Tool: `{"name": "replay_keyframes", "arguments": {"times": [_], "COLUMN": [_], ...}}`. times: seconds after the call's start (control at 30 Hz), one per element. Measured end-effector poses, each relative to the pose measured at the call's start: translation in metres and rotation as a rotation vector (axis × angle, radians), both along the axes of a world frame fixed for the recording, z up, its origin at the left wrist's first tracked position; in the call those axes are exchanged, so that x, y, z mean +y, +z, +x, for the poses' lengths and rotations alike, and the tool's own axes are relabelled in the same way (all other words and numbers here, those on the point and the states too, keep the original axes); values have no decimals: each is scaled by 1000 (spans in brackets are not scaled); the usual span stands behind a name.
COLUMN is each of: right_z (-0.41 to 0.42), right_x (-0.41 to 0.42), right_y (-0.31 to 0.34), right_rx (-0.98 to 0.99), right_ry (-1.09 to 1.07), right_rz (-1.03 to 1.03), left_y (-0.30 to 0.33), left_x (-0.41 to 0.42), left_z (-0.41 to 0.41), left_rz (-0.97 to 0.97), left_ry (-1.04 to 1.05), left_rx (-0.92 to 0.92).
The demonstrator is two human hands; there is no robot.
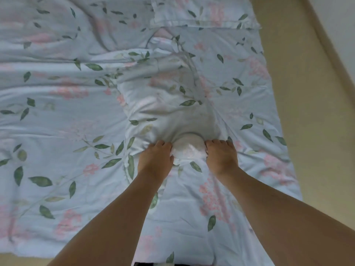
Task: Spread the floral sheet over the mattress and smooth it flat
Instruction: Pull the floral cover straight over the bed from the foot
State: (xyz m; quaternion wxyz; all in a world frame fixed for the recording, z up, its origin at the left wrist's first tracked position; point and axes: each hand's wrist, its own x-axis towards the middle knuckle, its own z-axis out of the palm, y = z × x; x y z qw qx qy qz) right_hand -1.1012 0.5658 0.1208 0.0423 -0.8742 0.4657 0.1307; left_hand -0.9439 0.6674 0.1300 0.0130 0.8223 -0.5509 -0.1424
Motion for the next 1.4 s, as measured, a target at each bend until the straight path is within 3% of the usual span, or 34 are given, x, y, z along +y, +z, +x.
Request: {"name": "replay_keyframes", "arguments": {"times": [0.3,0.43,0.63,0.83,1.0,1.13,1.23,1.3,1.4], "right_z": [76,120,212,311,393,445,492,527,596], "right_x": [73,106,172,258,332,378,418,438,457], "right_y": [275,353,436,492,514,505,484,464,441], "right_rx": [-293,-338,-287,-244,-195,-84,52,-32,-256], "right_ry": [95,169,269,371,435,382,464,516,584], "right_rz": [98,100,151,238,261,478,279,74,23], "left_y": [252,309,367,408,443,451,448,446,437], "left_x": [90,157,243,338,424,471,499,515,540], "left_z": [89,112,170,259,333,387,440,471,537], "left_rz": [60,-63,-114,-299,-385,-417,-415,-383,-312], "left_ry": [186,223,341,362,371,404,402,410,435], "left_rx": [131,208,89,-65,-91,-109,-143,-160,-213]}}
